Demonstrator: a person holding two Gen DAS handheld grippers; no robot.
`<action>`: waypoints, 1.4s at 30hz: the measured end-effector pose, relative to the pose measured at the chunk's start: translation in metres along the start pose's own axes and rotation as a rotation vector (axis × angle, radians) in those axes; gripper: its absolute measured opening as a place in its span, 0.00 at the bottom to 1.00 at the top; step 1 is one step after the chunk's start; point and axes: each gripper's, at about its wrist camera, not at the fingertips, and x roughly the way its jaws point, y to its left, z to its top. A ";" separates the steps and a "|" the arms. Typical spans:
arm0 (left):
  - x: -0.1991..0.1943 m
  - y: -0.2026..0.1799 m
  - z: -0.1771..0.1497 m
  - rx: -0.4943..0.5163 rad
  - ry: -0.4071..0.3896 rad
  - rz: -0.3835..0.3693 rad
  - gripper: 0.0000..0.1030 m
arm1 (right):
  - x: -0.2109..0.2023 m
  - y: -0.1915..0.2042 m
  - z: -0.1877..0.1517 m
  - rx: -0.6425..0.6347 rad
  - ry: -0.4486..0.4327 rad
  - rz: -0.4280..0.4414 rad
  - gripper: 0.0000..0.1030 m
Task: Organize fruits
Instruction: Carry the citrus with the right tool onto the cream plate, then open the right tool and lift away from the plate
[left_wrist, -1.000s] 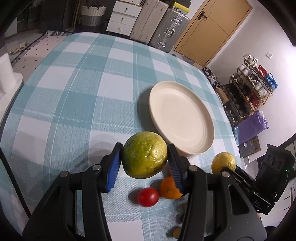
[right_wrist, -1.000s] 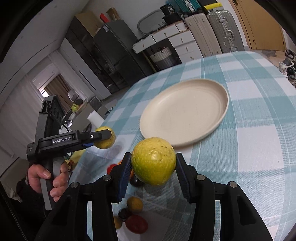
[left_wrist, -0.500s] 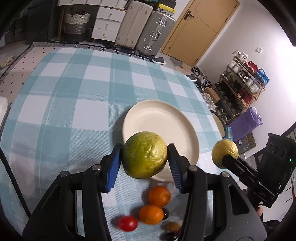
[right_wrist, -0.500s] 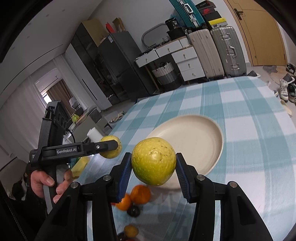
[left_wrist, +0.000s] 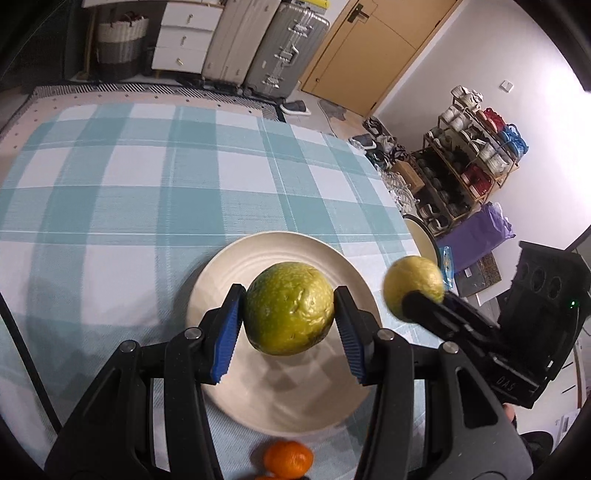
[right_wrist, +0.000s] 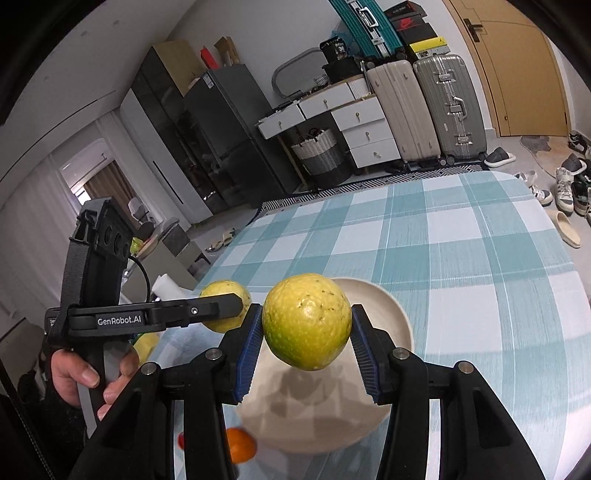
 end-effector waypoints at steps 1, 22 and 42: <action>0.008 0.001 0.003 -0.004 0.017 -0.010 0.45 | 0.007 -0.004 0.002 0.011 0.011 0.010 0.46; 0.087 0.031 0.032 -0.066 0.110 -0.074 0.45 | 0.085 -0.025 -0.002 0.002 0.125 -0.103 0.46; 0.033 0.024 0.024 -0.076 0.001 -0.018 0.55 | 0.032 -0.009 -0.002 -0.009 0.002 -0.177 0.77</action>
